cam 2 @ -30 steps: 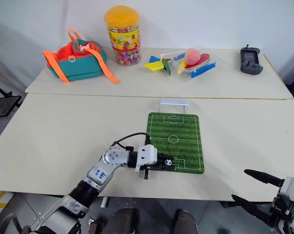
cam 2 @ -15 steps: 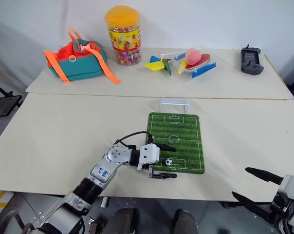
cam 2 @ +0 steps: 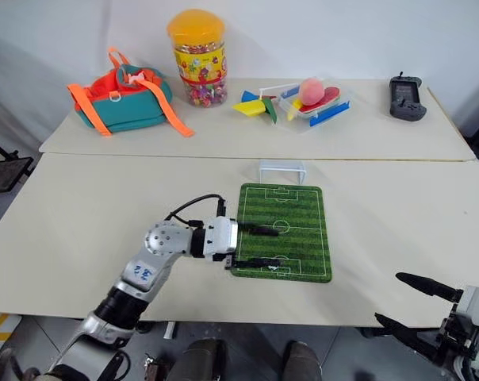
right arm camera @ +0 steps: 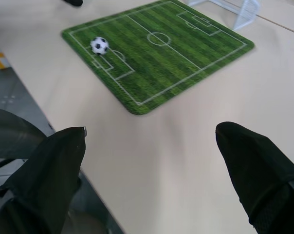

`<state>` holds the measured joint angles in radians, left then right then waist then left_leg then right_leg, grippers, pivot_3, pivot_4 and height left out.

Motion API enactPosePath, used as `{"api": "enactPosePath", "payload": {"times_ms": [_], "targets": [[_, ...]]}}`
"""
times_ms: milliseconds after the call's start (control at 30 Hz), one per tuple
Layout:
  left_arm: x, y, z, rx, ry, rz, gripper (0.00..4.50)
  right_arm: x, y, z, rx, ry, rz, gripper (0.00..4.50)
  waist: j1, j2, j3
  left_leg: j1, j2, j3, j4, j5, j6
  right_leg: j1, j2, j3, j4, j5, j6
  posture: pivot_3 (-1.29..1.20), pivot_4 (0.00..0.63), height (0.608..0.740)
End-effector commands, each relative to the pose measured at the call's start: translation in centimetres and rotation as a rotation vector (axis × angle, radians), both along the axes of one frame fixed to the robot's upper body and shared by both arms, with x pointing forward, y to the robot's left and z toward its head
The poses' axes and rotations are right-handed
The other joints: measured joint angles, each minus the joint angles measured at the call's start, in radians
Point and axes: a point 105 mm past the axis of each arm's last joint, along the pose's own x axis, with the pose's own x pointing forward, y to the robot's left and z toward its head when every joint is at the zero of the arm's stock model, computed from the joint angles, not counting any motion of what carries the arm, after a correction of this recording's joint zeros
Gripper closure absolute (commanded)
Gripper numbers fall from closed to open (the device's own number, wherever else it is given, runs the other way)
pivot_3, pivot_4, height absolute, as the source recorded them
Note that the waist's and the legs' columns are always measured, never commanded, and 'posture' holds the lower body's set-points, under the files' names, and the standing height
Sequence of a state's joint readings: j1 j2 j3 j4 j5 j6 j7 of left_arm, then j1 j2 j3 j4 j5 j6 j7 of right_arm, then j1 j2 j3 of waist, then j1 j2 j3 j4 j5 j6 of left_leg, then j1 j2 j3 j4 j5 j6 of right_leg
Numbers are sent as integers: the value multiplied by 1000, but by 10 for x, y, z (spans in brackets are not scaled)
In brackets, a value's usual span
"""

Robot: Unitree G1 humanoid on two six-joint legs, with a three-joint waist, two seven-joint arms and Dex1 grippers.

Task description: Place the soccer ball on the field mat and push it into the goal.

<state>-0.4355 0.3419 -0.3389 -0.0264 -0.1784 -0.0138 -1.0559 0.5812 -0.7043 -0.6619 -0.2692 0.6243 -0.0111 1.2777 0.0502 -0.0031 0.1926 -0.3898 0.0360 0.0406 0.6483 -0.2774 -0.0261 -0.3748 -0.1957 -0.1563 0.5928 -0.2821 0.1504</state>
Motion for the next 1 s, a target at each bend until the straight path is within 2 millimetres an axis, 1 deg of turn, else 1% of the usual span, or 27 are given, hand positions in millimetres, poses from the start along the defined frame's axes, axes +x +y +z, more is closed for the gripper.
{"api": "enactPosePath", "payload": {"times_ms": [33, 167, 233, 300, 367, 500, 533, 567, 600, 633, 700, 733, 800, 867, 933, 1000], "targets": [[-21, -3, -3, 20, 40, -96, 3162, -1, 7, 4, 28, -27, 42, 0, 0, 0, 0, 0, 0, 0, 0, 0, 1, 0, 0, 0, 0, 0, 0, 0, 150, 740], [-27, -4, -19, 92, 89, -129, 4452, 3, 8, 3, 23, -34, 23, 0, 4, 0, 0, 0, 0, 0, 1, -1, 2, 0, 0, 0, 0, 0, 0, 0, 150, 740], [-25, -6, -27, 122, 86, -132, 4481, 3, 8, 2, 21, -32, 18, 0, 3, 0, 0, 0, 0, 0, 1, -1, 2, 0, 0, 0, 0, 0, 0, 0, 150, 740], [-18, -9, -31, 131, 80, -109, 4481, 2, 8, 1, 17, -32, 9, 0, 4, 0, 0, 0, 0, 0, 1, -1, 2, 0, 0, 0, 0, 0, 0, 0, 150, 740], [-3, -13, -36, 153, 68, -59, 4481, 0, 7, 0, 11, -32, -11, 0, 5, 0, 0, 0, 0, 0, 1, -1, 1, 0, 0, 0, 0, 0, 0, 0, 150, 740], [17, -19, -44, 175, 26, 10, 4481, -4, 6, -2, 4, -29, -36, 0, 4, 0, 0, -1, 0, 0, 1, -1, 1, 0, 0, 0, -1, 0, 0, 0, 150, 740], [27, -22, -40, 156, 3, 50, 4481, -5, 6, -3, 3, -28, -43, 0, 4, 0, 0, -1, 0, 0, 1, -1, 1, 0, 0, 0, -1, 0, 0, 0, 150, 740], [38, -27, -28, 104, -20, 94, 4481, -6, 6, -3, 1, -27, -53, 0, 4, 0, 0, -1, 0, 0, 1, -1, 1, 0, 0, 0, -1, 0, 0, 0, 150, 740], [52, -31, -10, 39, -44, 153, 4481, -7, 5, -4, -1, -26, -62, 0, 5, 0, 0, -1, 0, 0, 1, -1, 1, 0, 0, 0, -1, 0, 0, 0, 150, 740], [60, -34, 2, -6, -59, 191, 4481, -8, 5, -4, -2, -25, -68, 0, 5, -1, 0, -1, 0, 0, 2, -1, 2, 0, 0, 0, -1, 1, 1, 0, 150, 740], [72, -33, 21, -81, -73, 251, 4481, -8, 5, -5, -3, -25, -78, 0, 5, -2, 1, -2, 0, 0, 2, -2, 3, 0, 0, 0, -1, 1, 1, 0, 150, 740], [76, -31, 27, -102, -79, 279, 4481, -8, 5, -6, -3, -25, -81, 0, 4, -2, 1, -2, 0, 0, 2, -2, 3, 0, 0, 0, -1, 1, 1, 0, 150, 740], [81, -28, 36, -142, -79, 314, 4481, -7, 4, -6, -2, -26, -86, 0, -3, -1, 1, -1, 0, 0, 1, -2, 2, 0, 0, 0, -2, 1, 1, 0, 150, 740], [78, -24, 38, -149, -78, 306, 4481, -5, 3, -7, -1, -29, -90, 0, -5, -1, 0, 0, 0, 1, 0, -1, 0, 0, 0, 0, -1, 1, 1, 0, 150, 740], [75, -20, 38, -150, -79, 297, 4481, -1, 3, -8, -1, -32, -92, 0, -5, -1, 0, 0, 0, 1, 0, -1, 0, 0, 0, 0, 0, 1, 1, 0, 150, 740], [70, -18, 33, -134, -26, 274, 4481, 3, 2, -9, 0, -37, -91, 0, -3, -1, 0, 0, 0, 1, 0, -1, 0, 0, 0, 0, 0, 1, 1, 0, 150, 740]]}}
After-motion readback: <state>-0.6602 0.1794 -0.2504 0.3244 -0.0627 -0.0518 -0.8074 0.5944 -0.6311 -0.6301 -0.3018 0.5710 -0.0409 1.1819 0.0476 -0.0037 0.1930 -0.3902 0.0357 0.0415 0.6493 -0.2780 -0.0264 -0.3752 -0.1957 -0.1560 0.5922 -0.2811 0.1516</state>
